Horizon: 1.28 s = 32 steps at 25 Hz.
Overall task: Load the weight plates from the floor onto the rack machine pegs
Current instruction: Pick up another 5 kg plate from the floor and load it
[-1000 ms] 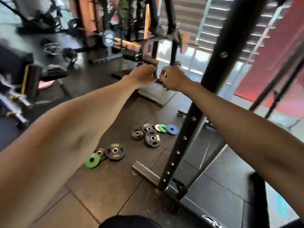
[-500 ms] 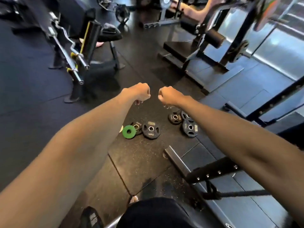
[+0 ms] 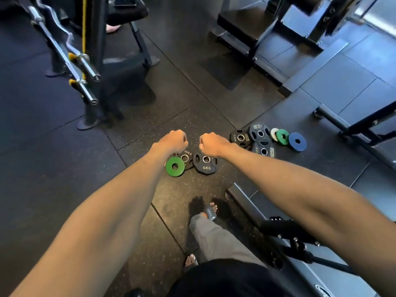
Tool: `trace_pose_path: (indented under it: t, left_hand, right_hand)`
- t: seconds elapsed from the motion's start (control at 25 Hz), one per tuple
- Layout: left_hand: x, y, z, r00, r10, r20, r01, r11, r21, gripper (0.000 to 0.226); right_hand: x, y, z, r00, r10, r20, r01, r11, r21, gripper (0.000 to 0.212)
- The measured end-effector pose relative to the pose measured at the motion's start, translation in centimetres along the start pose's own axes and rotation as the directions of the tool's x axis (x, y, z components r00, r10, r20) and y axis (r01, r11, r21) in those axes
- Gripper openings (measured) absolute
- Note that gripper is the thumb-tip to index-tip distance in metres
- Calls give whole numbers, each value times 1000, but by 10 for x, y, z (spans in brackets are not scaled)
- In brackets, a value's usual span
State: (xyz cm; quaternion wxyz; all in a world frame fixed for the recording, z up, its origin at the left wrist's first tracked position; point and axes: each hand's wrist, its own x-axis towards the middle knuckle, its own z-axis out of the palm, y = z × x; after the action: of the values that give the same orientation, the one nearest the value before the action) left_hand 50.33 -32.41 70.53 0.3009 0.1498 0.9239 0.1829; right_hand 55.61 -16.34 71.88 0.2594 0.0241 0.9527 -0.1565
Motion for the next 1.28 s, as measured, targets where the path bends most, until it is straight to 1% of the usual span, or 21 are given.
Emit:
trace_pose_path:
  t: [0.16,0.36,0.44,0.52,0.64,0.76,0.84,0.96,1.2,1.28]
  left_hand:
    - [87,22,12,1000,-17,-1,17,1000,11,20]
    - [168,33,55,995,2,101,-11,996,93,21]
    - [198,26,80,990,3,138,-20,992,126,20]
    - [237,13,113,979,-5,205,-25,989,145,20]
    - [295,-19,167,968,-42,249,6,989,145,19]
    - [361,-48,216,970,-105,221,86,992,96,20]
    - [407,-69,248,961,-167,222,162,986,44,27]
    - [472,-99,299,935,-274,226,280,960,8,39]
    - [547,-161,403,880,-375,290,408,911,-60,52]
    - [566,-170,429,868,-408,283,447,890,-88,53]
  right_hand:
    - [66,48,6,995,94,-16,-92,988,123,30]
    - [121,110,47,962,272,12,-266,929,259,32]
    - [145,132,70,945,326,30,-319,895,311,32]
    - [176,155,102,926,375,50,-369,865,339,29]
    - [227,186,160,893,441,96,-442,812,381,26]
    - [283,213,214,851,515,101,-508,759,407,35]
    - [325,230,252,824,556,104,-543,724,425,40]
    - [383,264,311,783,613,108,-589,672,449,42]
    - [459,328,415,708,703,63,-659,626,417,48]
    - [480,346,439,689,723,49,-679,620,393,47]
